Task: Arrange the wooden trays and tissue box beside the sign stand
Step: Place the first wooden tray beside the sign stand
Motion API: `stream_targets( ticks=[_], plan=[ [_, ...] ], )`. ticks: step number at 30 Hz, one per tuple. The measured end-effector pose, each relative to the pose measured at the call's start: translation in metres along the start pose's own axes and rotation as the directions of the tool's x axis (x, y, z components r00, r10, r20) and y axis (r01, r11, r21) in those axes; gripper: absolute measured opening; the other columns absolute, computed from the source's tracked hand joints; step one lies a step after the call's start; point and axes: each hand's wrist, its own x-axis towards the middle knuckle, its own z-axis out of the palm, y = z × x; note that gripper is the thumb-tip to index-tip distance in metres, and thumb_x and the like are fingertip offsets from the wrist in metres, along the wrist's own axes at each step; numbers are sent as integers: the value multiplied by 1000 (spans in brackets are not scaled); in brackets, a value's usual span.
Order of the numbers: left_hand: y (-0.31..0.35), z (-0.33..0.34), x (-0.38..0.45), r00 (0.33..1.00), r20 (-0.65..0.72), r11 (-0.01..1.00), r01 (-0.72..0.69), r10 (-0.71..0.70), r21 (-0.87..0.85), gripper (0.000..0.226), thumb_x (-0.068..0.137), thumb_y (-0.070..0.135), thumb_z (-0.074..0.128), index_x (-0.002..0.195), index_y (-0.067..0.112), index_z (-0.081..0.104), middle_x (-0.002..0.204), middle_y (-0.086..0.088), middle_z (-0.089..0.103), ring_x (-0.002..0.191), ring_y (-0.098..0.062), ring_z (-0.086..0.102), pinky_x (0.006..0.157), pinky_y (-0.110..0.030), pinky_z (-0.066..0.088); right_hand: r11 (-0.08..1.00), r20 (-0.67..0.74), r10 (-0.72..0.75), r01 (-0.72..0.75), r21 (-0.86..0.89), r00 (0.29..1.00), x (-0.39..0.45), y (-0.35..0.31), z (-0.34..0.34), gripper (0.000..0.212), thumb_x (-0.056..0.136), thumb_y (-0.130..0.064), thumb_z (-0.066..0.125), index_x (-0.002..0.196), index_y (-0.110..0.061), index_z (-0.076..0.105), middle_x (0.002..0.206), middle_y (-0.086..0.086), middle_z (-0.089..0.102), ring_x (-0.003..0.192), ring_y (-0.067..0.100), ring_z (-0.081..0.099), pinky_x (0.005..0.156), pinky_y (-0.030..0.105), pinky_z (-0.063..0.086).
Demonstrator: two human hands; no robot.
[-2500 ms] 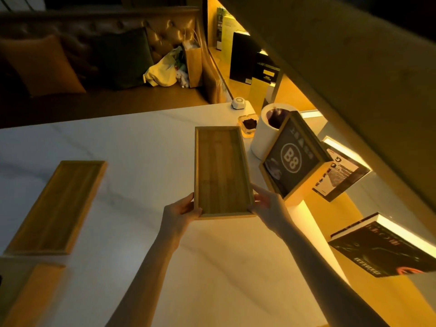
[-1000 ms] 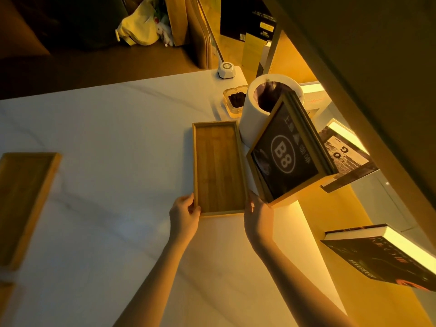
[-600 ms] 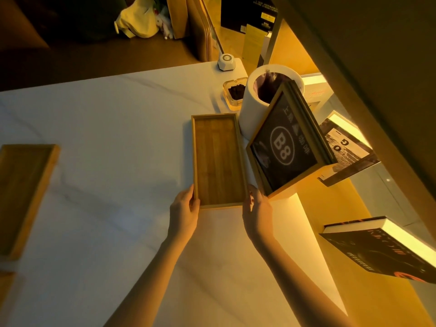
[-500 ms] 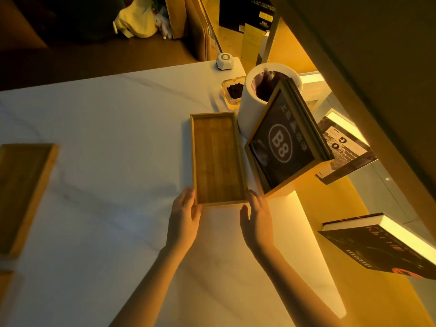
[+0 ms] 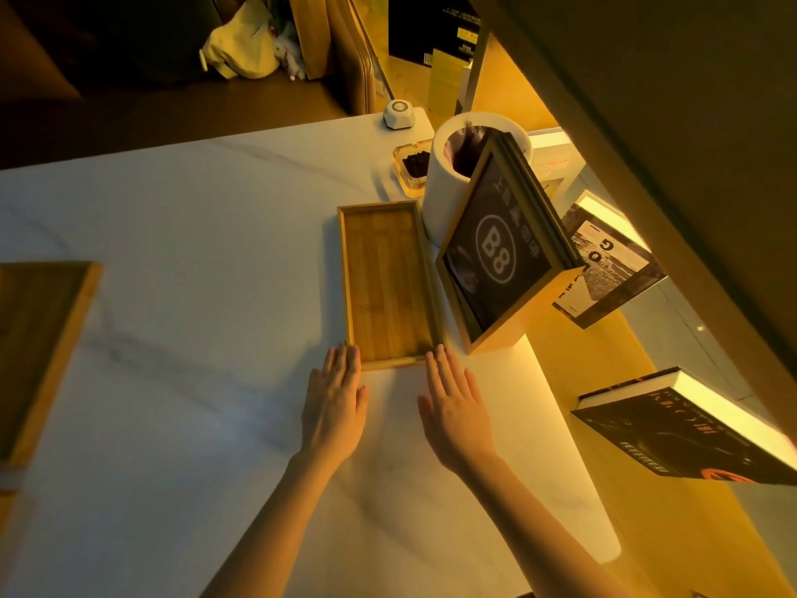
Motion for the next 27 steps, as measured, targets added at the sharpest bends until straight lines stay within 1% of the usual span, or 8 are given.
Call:
stream_targets(
  ticks=[5, 8, 10, 16, 18, 22, 24, 27],
  plan=[
    [5, 2, -1, 1000, 14, 1000, -3, 3, 15, 56, 94, 27, 31, 141, 16, 3, 155, -8, 8, 143, -23, 2, 116, -43, 8, 1000, -57, 7, -6, 15, 998, 0, 6, 0, 54, 96, -32, 28, 143, -14, 9, 155, 7, 6, 136, 21, -11, 111, 36, -2],
    [9, 0, -1, 1000, 28, 1000, -11, 11, 11, 54, 94, 26, 29, 141, 16, 3, 155, -8, 7, 143, -23, 0, 116, -43, 8, 1000, -106, 18, -19, -10, 994, 1, 8, 2, 52, 94, -29, 35, 141, -10, 23, 151, 9, 20, 138, 26, 8, 109, 41, 8],
    [12, 0, -2, 999, 44, 1000, -19, 18, 12, 53, 95, 26, 28, 141, 16, 3, 155, -8, 6, 143, -23, 0, 116, -42, 9, 998, -114, 45, -50, -42, 993, 2, 9, 2, 53, 91, -31, 37, 138, -8, 31, 147, 13, 32, 135, 26, 16, 106, 44, 16],
    [17, 3, -5, 998, 54, 999, -32, 33, -17, 53, 95, 25, 29, 141, 17, 4, 155, -9, 7, 143, -22, 0, 116, -40, 8, 984, -78, 92, -103, -146, 993, 2, 12, -2, 53, 83, -34, 45, 128, -5, 47, 134, 15, 52, 125, 33, 45, 98, 43, 29],
    [19, 4, -5, 997, 63, 999, -33, 34, -25, 53, 95, 25, 29, 141, 17, 3, 155, -8, 7, 143, -22, 0, 116, -40, 8, 982, -85, 84, -97, -164, 993, 3, 13, -1, 52, 83, -34, 47, 127, -4, 49, 133, 15, 54, 125, 34, 46, 98, 44, 29],
    [20, 5, -5, 997, 68, 999, -22, 24, -42, 53, 95, 25, 28, 141, 18, 2, 155, -7, 5, 143, -21, -2, 116, -39, 6, 982, -86, 86, -99, -163, 993, 4, 12, -1, 53, 85, -30, 57, 129, -2, 45, 136, 18, 49, 128, 37, 40, 100, 45, 23],
    [21, 6, -5, 998, 65, 999, -17, 21, -48, 53, 95, 25, 29, 141, 18, 3, 155, -8, 5, 143, -21, -1, 116, -39, 7, 983, -79, 98, -109, -147, 992, 3, 9, -1, 55, 85, -30, 58, 130, -2, 43, 138, 19, 46, 129, 39, 39, 100, 45, 22],
    [22, 6, -5, 997, 71, 999, -20, 24, -48, 53, 95, 25, 29, 141, 18, 3, 155, -8, 5, 143, -21, -1, 116, -39, 6, 979, -67, 122, -131, -159, 990, 3, 6, -2, 57, 82, -31, 63, 128, -1, 46, 135, 20, 50, 124, 39, 45, 97, 42, 26]
  ],
)
